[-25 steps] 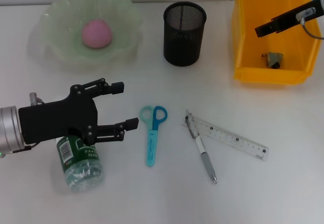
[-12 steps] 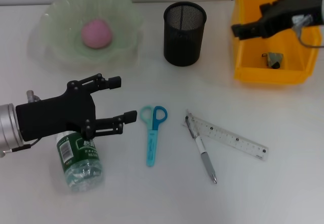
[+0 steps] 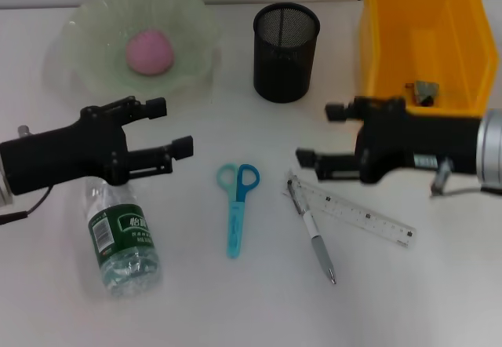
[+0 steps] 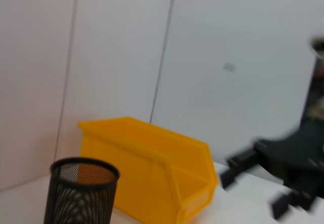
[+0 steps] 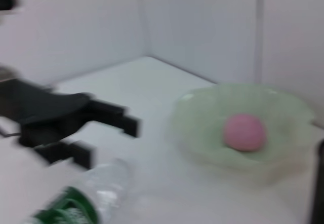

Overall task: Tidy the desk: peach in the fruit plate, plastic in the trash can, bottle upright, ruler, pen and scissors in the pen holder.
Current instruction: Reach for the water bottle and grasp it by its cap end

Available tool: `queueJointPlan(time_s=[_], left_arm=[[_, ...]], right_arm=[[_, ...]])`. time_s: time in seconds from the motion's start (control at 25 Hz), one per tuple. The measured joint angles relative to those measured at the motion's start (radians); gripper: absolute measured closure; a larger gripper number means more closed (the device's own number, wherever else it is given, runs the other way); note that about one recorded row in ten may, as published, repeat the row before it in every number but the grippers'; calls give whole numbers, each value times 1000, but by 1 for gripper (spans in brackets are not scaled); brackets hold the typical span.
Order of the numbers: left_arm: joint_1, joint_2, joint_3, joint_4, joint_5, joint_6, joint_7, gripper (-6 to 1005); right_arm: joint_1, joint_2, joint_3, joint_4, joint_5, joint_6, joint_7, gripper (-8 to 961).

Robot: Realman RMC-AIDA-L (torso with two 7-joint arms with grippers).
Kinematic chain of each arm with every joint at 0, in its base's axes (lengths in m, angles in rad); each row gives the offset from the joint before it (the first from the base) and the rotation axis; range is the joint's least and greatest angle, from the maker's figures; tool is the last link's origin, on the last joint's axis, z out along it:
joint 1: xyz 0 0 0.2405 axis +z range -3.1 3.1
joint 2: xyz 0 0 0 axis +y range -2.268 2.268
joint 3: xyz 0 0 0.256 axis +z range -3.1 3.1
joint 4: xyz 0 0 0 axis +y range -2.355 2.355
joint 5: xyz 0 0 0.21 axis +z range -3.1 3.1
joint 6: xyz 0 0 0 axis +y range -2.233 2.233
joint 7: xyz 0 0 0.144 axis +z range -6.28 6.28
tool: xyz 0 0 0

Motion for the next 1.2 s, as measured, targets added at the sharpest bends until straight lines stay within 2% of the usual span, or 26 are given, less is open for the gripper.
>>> queueJointPlan(time_s=[0.2, 0.24, 0.4, 0.52, 0.56, 0.6, 0.64, 0.76, 0.8, 0.84, 0.92, 0.96, 1.0, 1.2], left_arm=[[61, -1, 29, 205, 31, -21, -327, 156], [61, -1, 29, 205, 31, -21, -327, 156], [134, -2, 124, 453, 169, -120, -655, 157], [134, -2, 124, 453, 169, -120, -655, 157], [160, -2, 176, 561, 265, -167, -824, 157], [160, -2, 176, 561, 265, -167, -824, 157], [170, -2, 233, 658, 395, -208, -991, 157], [170, -2, 233, 658, 395, -208, -991, 158], [165, -2, 276, 727, 530, -225, -1123, 158], [109, -1, 334, 776, 723, -205, -1324, 158], [77, -2, 368, 781, 814, -192, -1399, 158], [77, -2, 368, 781, 814, -192, -1399, 158], [43, -3, 406, 783, 899, -188, -1466, 158], [3, -5, 408, 777, 922, -177, -1491, 159]], right_arm=[[-63, -2, 16, 196, 267, -74, -342, 128], [-68, -2, 24, 235, 313, -100, -405, 128], [-58, -3, 97, 391, 401, -199, -549, 127], [-42, -3, 140, 462, 412, -244, -584, 127], [-39, -3, 148, 475, 412, -252, -588, 127], [-37, -3, 152, 483, 412, -256, -591, 127], [-36, -3, 154, 487, 411, -260, -594, 127], [-35, -3, 150, 493, 407, -262, -604, 127], [-35, -3, 148, 495, 406, -262, -607, 127], [-35, -3, 148, 498, 406, -263, -611, 127], [-35, -3, 148, 501, 406, -263, -615, 127], [-35, -4, 147, 502, 406, -263, -617, 127], [-34, -4, 147, 502, 406, -263, -618, 127], [-35, -3, 145, 509, 406, -264, -619, 128]])
